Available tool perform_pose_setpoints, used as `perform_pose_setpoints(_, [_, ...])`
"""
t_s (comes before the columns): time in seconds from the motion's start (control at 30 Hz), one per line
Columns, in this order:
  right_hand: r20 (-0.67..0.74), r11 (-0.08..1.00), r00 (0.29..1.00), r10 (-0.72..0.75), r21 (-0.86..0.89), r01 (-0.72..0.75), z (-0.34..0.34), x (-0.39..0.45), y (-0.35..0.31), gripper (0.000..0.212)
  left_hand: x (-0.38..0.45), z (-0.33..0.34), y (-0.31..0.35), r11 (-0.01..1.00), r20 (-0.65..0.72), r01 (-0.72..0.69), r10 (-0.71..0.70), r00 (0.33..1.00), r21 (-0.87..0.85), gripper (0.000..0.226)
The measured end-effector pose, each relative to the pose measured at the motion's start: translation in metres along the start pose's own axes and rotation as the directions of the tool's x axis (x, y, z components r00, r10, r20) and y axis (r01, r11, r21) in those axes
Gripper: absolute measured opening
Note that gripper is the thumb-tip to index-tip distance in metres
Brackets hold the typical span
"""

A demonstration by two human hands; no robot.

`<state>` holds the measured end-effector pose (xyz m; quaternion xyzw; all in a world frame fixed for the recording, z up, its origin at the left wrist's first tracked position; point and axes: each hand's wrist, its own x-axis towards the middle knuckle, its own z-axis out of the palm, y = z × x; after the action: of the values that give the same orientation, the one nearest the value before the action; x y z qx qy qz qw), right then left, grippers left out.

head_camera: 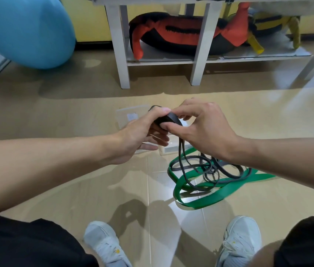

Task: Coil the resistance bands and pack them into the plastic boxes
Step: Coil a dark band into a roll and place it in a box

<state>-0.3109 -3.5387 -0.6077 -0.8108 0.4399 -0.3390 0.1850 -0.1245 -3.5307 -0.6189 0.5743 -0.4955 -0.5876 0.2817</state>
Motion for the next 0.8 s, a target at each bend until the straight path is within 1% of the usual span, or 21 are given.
perform_pose_setpoints(0.07, [-0.003, 1.0, 1.0, 0.015, 0.003, -0.015, 0.001, -0.001, 0.002, 0.022, 0.001, 0.003, 0.003, 0.995, -0.014, 0.026, -0.027, 1.0, -0.095, 0.062])
perform_pose_setpoints(0.17, [0.003, 0.993, 0.994, 0.113, 0.04, -0.113, 0.001, -0.003, 0.009, 0.022, 0.001, 0.002, 0.008, 0.972, -0.007, 0.092, -0.095, 0.995, -0.214, 0.076])
perform_pose_setpoints(0.3, [-0.041, 0.988, 0.991, 0.126, 0.095, -0.122, 0.002, -0.005, 0.01, 0.016, -0.002, -0.005, 0.008, 0.953, 0.12, 0.178, -0.152, 0.981, -0.245, 0.088])
perform_pose_setpoints(0.43, [0.013, 0.97, 0.987, 0.163, 0.178, -0.162, 0.004, -0.003, 0.006, 0.018, -0.002, -0.008, 0.003, 0.934, 0.186, 0.214, -0.165, 0.969, -0.285, 0.091])
perform_pose_setpoints(0.53, [0.024, 0.968, 0.986, 0.167, 0.184, -0.168, 0.003, -0.001, 0.004, 0.017, -0.001, -0.006, 0.001, 0.921, 0.23, 0.239, -0.171, 0.958, -0.307, 0.095])
perform_pose_setpoints(0.63, [0.01, 0.974, 0.985, 0.172, 0.148, -0.171, 0.0, -0.001, 0.005, 0.014, 0.0, -0.007, 0.004, 0.928, 0.237, 0.258, -0.195, 0.952, -0.27, 0.093])
perform_pose_setpoints(0.67, [0.019, 0.977, 0.985, 0.172, 0.121, -0.173, -0.001, -0.001, 0.006, 0.014, 0.001, -0.007, 0.005, 0.934, 0.21, 0.267, -0.219, 0.953, -0.236, 0.091])
perform_pose_setpoints(0.73, [0.062, 0.983, 0.983, 0.171, 0.065, -0.174, -0.004, -0.001, 0.008, 0.014, 0.003, -0.006, 0.005, 0.953, 0.093, 0.272, -0.261, 0.961, -0.131, 0.089])
perform_pose_setpoints(0.77, [0.084, 0.984, 0.982, 0.167, 0.04, -0.171, -0.005, -0.002, 0.008, 0.013, 0.002, -0.005, 0.004, 0.966, 0.039, 0.254, -0.252, 0.967, -0.057, 0.085])
perform_pose_setpoints(0.8, [0.098, 0.987, 0.982, 0.158, 0.017, -0.161, -0.005, -0.003, 0.008, 0.012, 0.002, -0.003, 0.004, 0.975, 0.018, 0.224, -0.224, 0.974, 0.017, 0.077])
